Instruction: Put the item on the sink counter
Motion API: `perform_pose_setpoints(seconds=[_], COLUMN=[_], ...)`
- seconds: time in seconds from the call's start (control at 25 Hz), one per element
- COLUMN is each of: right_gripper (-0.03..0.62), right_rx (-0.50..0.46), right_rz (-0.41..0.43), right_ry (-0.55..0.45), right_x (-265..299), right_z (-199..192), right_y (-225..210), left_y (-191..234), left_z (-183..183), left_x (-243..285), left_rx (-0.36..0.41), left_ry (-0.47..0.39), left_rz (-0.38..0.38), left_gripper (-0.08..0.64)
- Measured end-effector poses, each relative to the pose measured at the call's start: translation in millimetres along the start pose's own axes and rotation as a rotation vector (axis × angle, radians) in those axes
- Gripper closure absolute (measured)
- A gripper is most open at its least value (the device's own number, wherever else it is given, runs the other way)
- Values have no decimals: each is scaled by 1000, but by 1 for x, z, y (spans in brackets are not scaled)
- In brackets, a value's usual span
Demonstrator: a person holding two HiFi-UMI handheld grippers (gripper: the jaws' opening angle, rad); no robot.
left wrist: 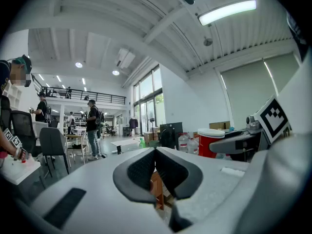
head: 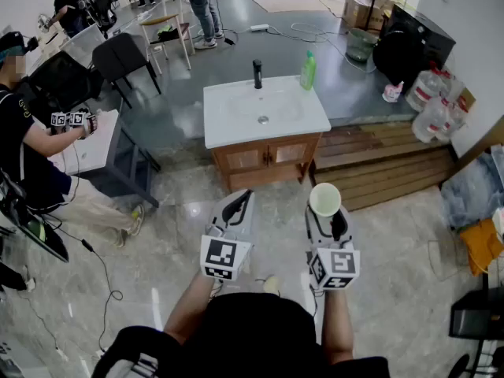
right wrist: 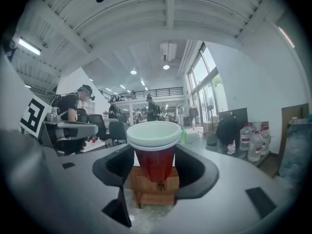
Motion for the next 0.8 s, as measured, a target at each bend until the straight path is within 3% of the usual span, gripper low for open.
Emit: perform_pose_setpoints(seconds=[0.24, 0.8], right_gripper=[330, 330], right_rx=[6, 11], right_rz=[36, 24], right_ry=[-48, -49], right_x=[-3, -5], right_z=[2, 5], right_y=[-10, -32], left_y=[-8, -16], left_z=[6, 15], left_x=[4, 24], left_rx=[3, 23], left_ry=[-16, -43], left_rz=[2, 4], left_gripper=[558, 558])
Point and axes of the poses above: the fingertips, and each gripper's own axes: x forward along the fingers, y to its left, z out of its top, the point moved 8 cm from there along -x, backward along the fingers, and after that the axes turned 14 degrees about x, right-handed, at the moved point
